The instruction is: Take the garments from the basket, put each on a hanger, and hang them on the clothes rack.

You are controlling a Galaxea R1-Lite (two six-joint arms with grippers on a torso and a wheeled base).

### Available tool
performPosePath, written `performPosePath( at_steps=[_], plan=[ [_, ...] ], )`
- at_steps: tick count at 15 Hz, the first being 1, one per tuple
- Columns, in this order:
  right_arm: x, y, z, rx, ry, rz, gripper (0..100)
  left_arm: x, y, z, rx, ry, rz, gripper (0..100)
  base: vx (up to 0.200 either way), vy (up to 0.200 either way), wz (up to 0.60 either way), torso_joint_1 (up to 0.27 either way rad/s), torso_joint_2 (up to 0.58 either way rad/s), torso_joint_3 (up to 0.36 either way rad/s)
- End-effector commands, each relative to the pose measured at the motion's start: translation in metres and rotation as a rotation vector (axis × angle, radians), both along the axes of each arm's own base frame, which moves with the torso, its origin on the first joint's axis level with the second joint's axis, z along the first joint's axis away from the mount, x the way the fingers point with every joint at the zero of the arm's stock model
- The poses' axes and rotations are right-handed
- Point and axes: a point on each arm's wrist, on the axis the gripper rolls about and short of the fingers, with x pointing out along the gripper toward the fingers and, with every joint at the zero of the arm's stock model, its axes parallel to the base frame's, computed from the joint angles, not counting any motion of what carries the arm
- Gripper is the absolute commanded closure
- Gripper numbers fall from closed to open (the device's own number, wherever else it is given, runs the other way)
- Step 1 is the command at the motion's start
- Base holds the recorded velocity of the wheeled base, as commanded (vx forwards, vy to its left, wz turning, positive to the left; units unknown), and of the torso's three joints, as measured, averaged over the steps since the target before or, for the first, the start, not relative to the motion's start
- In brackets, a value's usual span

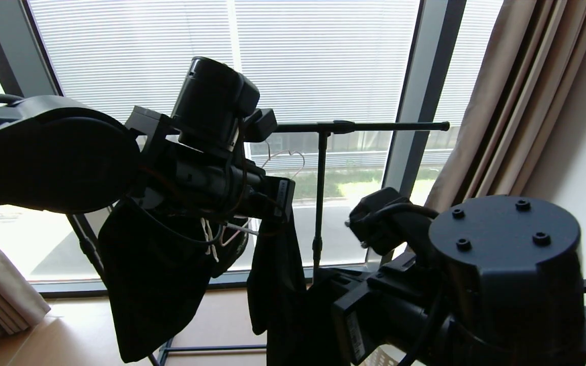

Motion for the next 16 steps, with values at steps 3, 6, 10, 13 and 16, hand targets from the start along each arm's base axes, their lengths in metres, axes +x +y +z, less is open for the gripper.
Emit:
performPosePath(
  at_steps=[3, 6, 10, 13, 16],
  plan=[
    [0.029, -0.04, 0.008, 0.029, -0.016, -0.166, 100, -0.016, 0.017, 0.006, 0.009, 0.004, 0.012, 100, 0.0, 0.0, 0.0, 0.0, 0.0, 0.0],
    [0.046, -0.047, 0.015, 0.049, -0.027, -0.225, 100, -0.031, 0.028, 0.005, 0.022, 0.021, 0.011, 100, 0.0, 0.0, 0.0, 0.0, 0.0, 0.0],
    [0.06, -0.036, 0.019, 0.067, -0.031, -0.22, 100, -0.045, 0.032, -0.008, 0.056, 0.061, -0.009, 100, 0.0, 0.0, 0.0, 0.0, 0.0, 0.0],
    [0.072, -0.023, 0.021, 0.078, -0.035, -0.217, 100, -0.062, 0.029, -0.02, 0.086, 0.094, -0.058, 100, 0.0, 0.0, 0.0, 0.0, 0.0, 0.0],
    [0.072, -0.023, 0.021, 0.079, -0.034, -0.216, 100, -0.065, 0.028, -0.021, 0.089, 0.099, -0.068, 100, 0.0, 0.0, 0.0, 0.0, 0.0, 0.0]
  ],
)
